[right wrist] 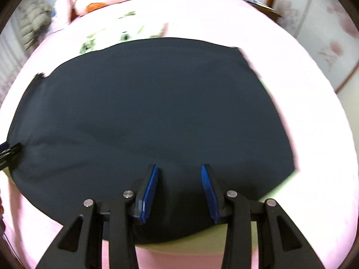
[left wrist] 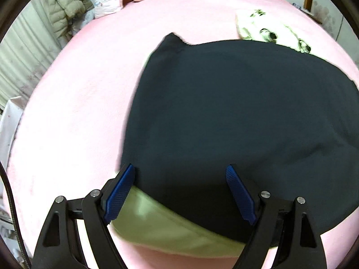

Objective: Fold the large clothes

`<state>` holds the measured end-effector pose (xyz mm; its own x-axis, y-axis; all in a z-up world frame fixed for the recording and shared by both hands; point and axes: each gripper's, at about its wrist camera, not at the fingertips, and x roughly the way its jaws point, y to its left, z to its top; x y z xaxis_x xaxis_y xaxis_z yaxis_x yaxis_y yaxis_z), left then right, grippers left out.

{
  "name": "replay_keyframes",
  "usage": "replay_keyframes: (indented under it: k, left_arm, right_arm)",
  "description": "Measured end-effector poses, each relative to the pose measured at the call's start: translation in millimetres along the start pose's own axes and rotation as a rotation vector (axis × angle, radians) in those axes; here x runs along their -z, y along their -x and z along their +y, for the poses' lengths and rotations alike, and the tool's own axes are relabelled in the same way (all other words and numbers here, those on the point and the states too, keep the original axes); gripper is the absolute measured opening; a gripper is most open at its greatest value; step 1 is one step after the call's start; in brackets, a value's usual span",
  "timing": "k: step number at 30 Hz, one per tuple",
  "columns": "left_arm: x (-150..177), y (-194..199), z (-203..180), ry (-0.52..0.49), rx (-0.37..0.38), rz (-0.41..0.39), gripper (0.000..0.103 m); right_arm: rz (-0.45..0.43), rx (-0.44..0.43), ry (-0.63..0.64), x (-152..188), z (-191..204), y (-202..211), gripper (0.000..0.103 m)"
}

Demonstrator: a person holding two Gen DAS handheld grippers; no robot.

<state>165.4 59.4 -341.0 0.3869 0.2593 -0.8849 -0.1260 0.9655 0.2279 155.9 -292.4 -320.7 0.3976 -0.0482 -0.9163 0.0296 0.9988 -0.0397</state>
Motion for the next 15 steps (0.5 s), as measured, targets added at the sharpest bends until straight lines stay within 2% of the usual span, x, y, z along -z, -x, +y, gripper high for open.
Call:
replay_keyframes:
  k: [2,3,5,7,12,15]
  left_arm:
    - [4.9,0.8,3.0,-0.002,-0.051,-0.006,0.088]
    - [7.4,1.3,7.2,0.018,-0.046,-0.005,0.088]
    - [12.7,-0.4,16.8,0.076,-0.023,0.009,0.090]
    - [14.6,-5.0,23.8,0.100,-0.017,0.017,0.091]
    - [15.8,-13.5,21.2,0.097,-0.036,0.018,0.098]
    - [14.7,-19.9,26.4,0.138,-0.017,0.036,0.102]
  right_arm:
    - [-0.011,0.021,-0.018,6.5,-18.7,5.3,0.039]
    - [-0.017,0.026,-0.020,8.8,-24.5,7.8,0.037]
    - [-0.020,0.029,-0.012,12.8,-31.8,10.6,0.026]
    - [-0.024,0.037,-0.003,14.1,-32.4,11.7,0.022]
    - [-0.022,0.064,-0.004,21.6,-33.9,5.7,0.021]
    - [-0.015,0.063,0.001,20.7,-29.9,-7.6,0.021]
